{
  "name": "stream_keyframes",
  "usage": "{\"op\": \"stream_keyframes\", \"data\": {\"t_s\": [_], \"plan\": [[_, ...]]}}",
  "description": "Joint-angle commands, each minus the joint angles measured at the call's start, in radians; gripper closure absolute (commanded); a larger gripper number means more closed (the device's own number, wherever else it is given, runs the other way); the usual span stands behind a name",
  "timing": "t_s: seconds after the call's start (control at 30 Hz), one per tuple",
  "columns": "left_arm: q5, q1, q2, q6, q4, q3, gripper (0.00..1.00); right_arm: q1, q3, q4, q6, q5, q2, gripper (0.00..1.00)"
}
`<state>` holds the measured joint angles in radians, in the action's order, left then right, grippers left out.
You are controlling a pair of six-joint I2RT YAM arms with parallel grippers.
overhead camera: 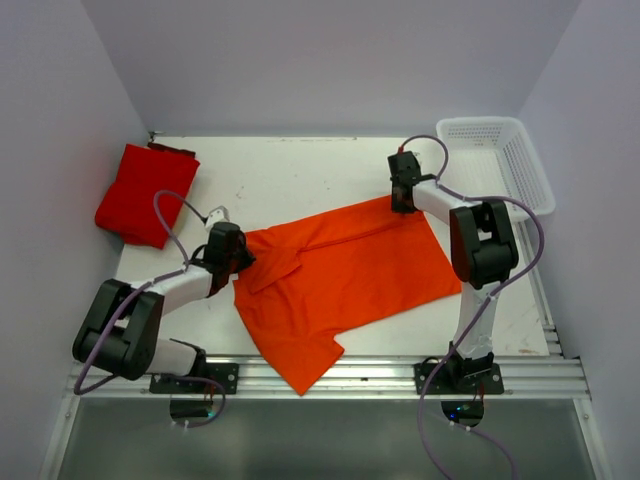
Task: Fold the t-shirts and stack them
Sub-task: Fold the tshirt
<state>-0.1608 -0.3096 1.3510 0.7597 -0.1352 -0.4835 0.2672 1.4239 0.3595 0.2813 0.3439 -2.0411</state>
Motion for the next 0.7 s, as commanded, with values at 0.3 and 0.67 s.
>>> {"op": "stream_keyframes", "data": {"t_s": [0.3, 0.67], "plan": [[-0.026, 0.090, 0.177, 0.023, -0.021, -0.096, 1.00, -0.006, -0.026, 0.001, 0.016, -0.016, 0.075, 1.00], [0.087, 0.191, 0.417, -0.100, 0.028, -0.392, 1.00, -0.005, -0.066, -0.005, 0.033, -0.026, 0.101, 1.00]]}}
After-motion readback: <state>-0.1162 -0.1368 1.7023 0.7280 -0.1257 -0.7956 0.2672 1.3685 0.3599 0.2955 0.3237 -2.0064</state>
